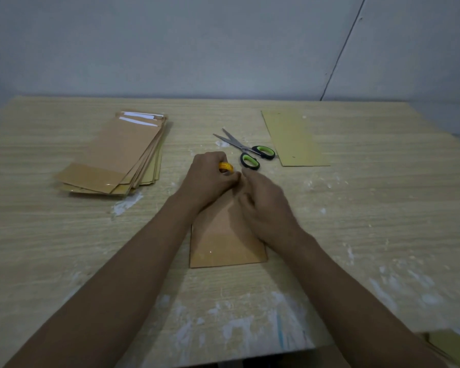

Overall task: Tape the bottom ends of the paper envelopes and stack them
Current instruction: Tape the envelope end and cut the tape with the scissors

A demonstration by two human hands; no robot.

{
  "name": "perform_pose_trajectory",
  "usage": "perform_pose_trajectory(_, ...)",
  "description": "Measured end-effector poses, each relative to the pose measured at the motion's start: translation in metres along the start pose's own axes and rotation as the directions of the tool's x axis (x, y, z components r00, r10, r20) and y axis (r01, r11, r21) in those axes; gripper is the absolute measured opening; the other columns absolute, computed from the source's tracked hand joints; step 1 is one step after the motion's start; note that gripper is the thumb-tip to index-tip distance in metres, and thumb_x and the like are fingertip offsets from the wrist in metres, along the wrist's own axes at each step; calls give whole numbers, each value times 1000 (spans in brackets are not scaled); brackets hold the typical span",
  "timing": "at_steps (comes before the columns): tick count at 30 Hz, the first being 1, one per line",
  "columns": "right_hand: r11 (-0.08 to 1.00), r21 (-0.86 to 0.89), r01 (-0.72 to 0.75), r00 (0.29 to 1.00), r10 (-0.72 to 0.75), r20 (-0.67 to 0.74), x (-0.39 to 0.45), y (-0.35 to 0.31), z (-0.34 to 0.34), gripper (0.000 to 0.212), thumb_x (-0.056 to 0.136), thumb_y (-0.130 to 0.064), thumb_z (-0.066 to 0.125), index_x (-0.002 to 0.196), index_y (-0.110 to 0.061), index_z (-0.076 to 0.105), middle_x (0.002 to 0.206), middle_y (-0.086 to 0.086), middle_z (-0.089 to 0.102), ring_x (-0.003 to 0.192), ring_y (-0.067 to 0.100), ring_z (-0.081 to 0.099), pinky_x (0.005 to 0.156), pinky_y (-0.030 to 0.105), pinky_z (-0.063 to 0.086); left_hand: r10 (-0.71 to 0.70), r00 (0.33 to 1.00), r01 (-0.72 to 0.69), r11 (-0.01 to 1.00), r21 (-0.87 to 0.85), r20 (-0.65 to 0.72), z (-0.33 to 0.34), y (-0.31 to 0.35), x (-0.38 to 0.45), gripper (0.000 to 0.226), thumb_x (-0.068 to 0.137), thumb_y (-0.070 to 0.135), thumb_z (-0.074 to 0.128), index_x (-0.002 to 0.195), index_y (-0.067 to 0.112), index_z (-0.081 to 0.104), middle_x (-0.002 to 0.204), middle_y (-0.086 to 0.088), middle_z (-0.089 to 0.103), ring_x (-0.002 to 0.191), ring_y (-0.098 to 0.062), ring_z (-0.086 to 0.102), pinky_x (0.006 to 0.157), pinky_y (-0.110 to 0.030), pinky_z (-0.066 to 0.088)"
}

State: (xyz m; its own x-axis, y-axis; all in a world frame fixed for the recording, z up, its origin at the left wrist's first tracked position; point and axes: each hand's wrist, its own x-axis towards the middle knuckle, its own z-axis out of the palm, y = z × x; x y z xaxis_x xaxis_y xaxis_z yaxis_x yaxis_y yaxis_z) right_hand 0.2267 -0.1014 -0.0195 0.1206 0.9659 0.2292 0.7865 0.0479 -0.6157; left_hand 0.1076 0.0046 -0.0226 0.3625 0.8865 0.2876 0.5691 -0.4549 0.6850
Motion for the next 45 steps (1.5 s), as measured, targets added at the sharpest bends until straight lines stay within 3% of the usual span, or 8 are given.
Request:
perform_pose_trajectory(4, 931, -365, 12, 995, 26, 98, 1, -4, 5, 53, 104, -29, 31, 155, -13, 27, 159, 2, 30, 145, 16, 25, 112, 37, 22, 16, 1000, -17, 1000, -20, -16, -1, 0, -1, 37, 79, 21, 76, 60, 14, 45, 57, -2, 45, 54, -9, 39, 49, -18, 29)
perform_pose_trajectory(9, 884, -467, 8, 994, 43, 97, -1, -11, 8, 56, 103, -36, 23, 154, -13, 28, 159, 2, 31, 145, 16, 26, 108, 37, 24, 67, 996, -67, 998, 4, 57, -8, -8, 1, 24, 82, 27, 75, 76, 7, 64, 76, -6, 61, 70, -14, 54, 63, -26, 43)
perform_pose_trajectory(16, 859, -512, 9, 995, 45, 92, 1, -11, 6, 50, 100, -37, 32, 143, -13, 42, 145, 2, 46, 129, 21, 42, 98, 39, 32, -39, 985, 80, 966, -247, 167, -27, -19, -1, 27, 95, 33, 65, 79, 11, 71, 94, -10, 70, 85, -17, 63, 74, -31, 44)
perform_pose_trajectory(26, 857, -515, -6, 991, 72, 109, -1, -15, 5, 50, 99, -37, 31, 142, -14, 43, 143, 3, 48, 126, 21, 43, 97, 39, 32, -85, 996, 89, 981, -172, 35, -28, -17, -7, 22, 79, 25, 82, 70, 16, 64, 69, 1, 61, 60, -4, 51, 50, -10, 38)
perform_pose_trajectory(30, 858, -513, -24, 992, 84, 94, 0, -15, 6, 73, 87, -42, 17, 154, -15, 27, 148, 1, 42, 130, 21, 39, 96, 39, 32, -81, 997, 80, 991, -109, -5, -29, -18, -6, 31, 87, 32, 74, 72, 6, 67, 66, -3, 60, 59, -11, 51, 55, -20, 39)
perform_pose_trajectory(34, 842, -539, -11, 991, 80, 106, 1, -14, 6, 71, 90, -45, 13, 153, -18, 30, 144, -1, 42, 127, 21, 38, 94, 40, 32, -97, 995, 96, 986, -133, -3, -33, -22, -6, 42, 95, 31, 62, 75, -6, 65, 66, -13, 55, 60, -18, 46, 57, -30, 36)
perform_pose_trajectory(37, 842, -539, -3, 989, 81, 123, 2, -14, 6, 63, 95, -44, 20, 151, -18, 33, 143, -1, 42, 128, 21, 38, 95, 40, 32, -83, 995, 77, 992, -95, -53, -34, -22, -7, 37, 87, 28, 73, 64, 2, 60, 58, -5, 47, 53, -11, 40, 49, -20, 30)
perform_pose_trajectory(45, 855, -518, -29, 987, 107, 122, 2, -16, 6, 58, 97, -40, 33, 150, -16, 33, 149, 0, 36, 132, 21, 35, 100, 42, 31, -81, 993, 76, 995, -60, -84, -36, -29, -9, 46, 74, 26, 84, 54, 20, 42, 56, 1, 40, 53, -9, 36, 51, -28, 28)
